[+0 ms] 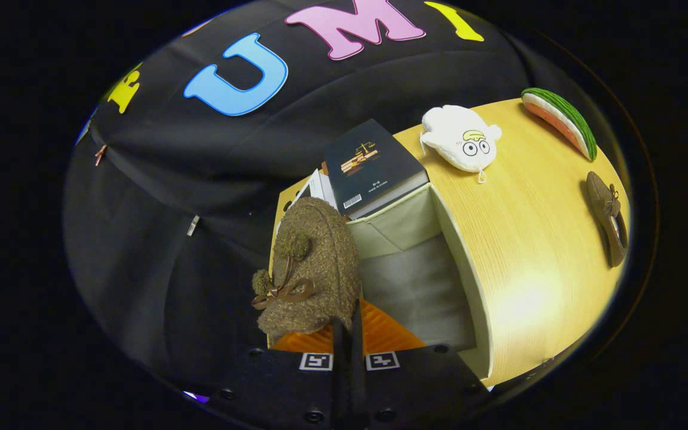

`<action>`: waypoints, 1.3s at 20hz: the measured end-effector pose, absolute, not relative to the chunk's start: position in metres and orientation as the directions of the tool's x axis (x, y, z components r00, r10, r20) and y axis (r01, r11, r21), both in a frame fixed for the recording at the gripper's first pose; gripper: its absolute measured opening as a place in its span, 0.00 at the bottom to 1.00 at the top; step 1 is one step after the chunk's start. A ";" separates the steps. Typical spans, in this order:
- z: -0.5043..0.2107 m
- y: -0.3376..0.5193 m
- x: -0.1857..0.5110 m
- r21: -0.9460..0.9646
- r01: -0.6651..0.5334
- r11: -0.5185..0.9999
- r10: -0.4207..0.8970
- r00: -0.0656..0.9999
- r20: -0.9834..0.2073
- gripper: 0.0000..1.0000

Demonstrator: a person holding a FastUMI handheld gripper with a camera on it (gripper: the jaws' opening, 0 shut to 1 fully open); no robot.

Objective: Open the storage box then place both shoes into the box .Put the left shoe in first, then the right shoe, with the right side of both shoes facing outward in a uniform manner.

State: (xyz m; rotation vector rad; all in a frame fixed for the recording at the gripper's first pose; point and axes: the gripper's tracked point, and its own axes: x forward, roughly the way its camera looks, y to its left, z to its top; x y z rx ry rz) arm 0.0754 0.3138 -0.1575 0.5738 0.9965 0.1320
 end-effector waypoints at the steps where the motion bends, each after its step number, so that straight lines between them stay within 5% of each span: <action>1: -0.161 0.315 0.075 0.505 0.153 0.850 0.355 0.542 -0.762 0.06; 6: -0.175 0.320 0.073 0.499 0.191 0.845 0.348 0.514 -0.784 0.12; 10: -0.164 0.339 0.075 0.555 0.145 0.819 0.424 0.498 -0.756 0.99; 18: -0.106 0.276 0.059 0.549 0.006 0.836 0.434 0.606 -0.667 0.98; 26: -0.109 0.104 0.042 0.398 0.006 0.917 0.293 0.665 -0.686 0.99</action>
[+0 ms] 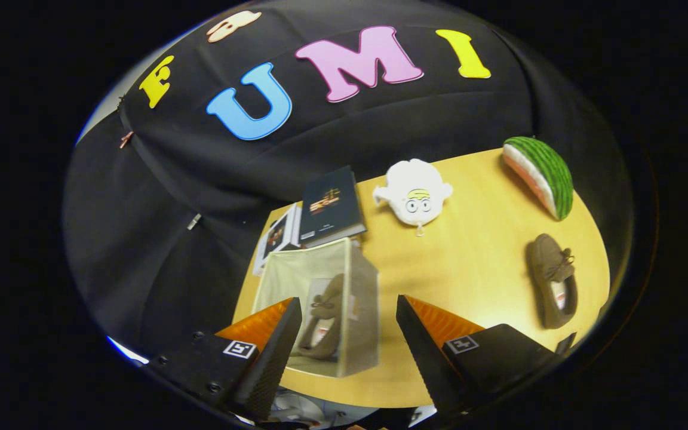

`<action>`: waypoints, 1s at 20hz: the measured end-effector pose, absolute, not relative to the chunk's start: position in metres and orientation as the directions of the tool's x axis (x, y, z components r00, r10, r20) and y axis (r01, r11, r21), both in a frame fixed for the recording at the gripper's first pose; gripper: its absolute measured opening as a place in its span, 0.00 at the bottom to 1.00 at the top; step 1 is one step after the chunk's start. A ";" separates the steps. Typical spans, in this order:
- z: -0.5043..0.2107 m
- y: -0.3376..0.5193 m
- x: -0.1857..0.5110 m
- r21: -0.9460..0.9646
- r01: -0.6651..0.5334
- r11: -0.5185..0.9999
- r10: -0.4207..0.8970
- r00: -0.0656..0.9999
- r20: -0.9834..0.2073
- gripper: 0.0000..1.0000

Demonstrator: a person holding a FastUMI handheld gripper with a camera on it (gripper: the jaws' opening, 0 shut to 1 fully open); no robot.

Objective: Open the storage box then place both shoes into the box .Put the left shoe in first, then the right shoe, with the right side of both shoes facing outward in a uniform manner.

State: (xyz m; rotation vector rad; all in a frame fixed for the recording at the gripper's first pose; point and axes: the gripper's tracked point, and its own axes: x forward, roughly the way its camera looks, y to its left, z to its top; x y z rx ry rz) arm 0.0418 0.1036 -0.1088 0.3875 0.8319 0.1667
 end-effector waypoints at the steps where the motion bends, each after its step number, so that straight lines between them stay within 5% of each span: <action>1: -0.116 0.080 0.038 0.372 0.011 0.928 0.274 0.657 -0.702 0.99; 10: -0.185 -0.101 0.010 0.224 0.058 0.973 0.149 0.585 -0.798 0.99; 20: -0.265 -0.203 -0.009 0.139 0.070 0.988 0.086 0.497 -0.863 0.99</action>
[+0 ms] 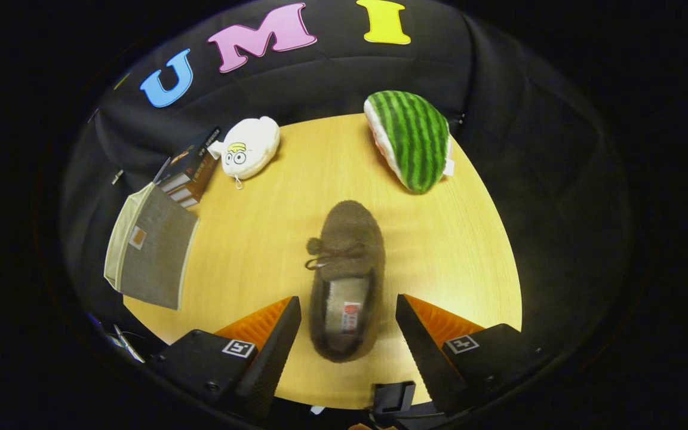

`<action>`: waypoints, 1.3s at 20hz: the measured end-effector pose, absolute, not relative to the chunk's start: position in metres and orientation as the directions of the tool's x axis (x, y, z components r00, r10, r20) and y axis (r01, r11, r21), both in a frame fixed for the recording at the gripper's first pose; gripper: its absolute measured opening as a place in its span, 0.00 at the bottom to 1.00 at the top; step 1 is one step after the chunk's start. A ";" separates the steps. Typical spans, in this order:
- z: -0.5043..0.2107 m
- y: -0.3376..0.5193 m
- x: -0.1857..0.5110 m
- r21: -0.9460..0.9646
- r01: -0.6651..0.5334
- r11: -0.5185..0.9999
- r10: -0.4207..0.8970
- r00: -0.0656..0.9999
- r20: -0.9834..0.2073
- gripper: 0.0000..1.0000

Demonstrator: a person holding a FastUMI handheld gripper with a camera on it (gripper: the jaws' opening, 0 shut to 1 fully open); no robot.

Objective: Open the storage box then place both shoes into the box .Put the left shoe in first, then the right shoe, with the right side of both shoes facing outward in a uniform manner.

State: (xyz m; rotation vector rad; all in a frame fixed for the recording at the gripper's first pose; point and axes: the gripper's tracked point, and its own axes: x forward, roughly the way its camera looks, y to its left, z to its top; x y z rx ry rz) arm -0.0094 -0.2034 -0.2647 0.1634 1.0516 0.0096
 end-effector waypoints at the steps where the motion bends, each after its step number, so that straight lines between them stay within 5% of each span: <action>1: -0.270 -0.213 -0.009 0.131 0.075 0.989 0.077 0.492 -0.867 0.99; 12: -0.324 -0.220 0.029 0.129 0.075 0.989 0.082 0.449 -0.890 0.98; 13: -0.325 -0.216 0.031 0.136 0.070 0.988 0.090 0.454 -0.887 0.93; 19: -0.330 -0.214 0.033 0.157 0.148 0.976 0.077 0.444 -0.893 0.15; 22: -0.326 -0.207 0.029 0.186 0.145 0.972 0.105 0.438 -0.893 0.06; 26: -0.297 -0.183 0.028 0.211 0.139 0.967 0.126 0.458 -0.880 0.05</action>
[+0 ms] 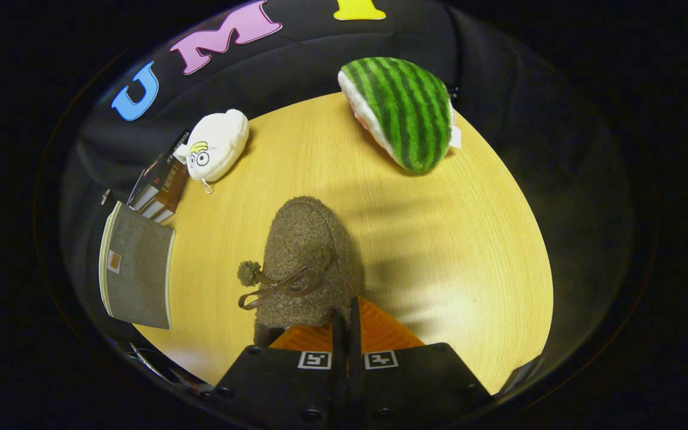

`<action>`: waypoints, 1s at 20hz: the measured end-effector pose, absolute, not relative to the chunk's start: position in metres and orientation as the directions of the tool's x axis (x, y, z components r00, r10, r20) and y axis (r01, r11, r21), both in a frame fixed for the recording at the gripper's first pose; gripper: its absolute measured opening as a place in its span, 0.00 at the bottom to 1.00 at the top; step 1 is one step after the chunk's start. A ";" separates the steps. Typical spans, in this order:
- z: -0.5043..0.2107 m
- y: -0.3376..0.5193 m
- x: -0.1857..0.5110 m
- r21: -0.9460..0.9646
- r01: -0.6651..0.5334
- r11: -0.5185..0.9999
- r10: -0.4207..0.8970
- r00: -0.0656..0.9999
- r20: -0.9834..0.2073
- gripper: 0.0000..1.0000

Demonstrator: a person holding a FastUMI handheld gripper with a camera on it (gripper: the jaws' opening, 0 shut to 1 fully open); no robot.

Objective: Open the storage box then place both shoes into the box .Put the left shoe in first, then the right shoe, with the right side of both shoes facing outward in a uniform manner.

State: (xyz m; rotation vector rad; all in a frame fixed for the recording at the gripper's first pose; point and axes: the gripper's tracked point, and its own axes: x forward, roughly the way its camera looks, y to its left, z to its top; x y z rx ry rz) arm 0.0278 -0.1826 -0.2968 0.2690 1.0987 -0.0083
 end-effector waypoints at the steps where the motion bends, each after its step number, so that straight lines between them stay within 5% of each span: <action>1: -0.285 -0.174 0.028 0.222 0.135 0.966 0.136 0.465 -0.875 0.05; 20: -0.100 0.122 0.063 0.491 0.098 0.866 0.343 0.598 -0.725 0.05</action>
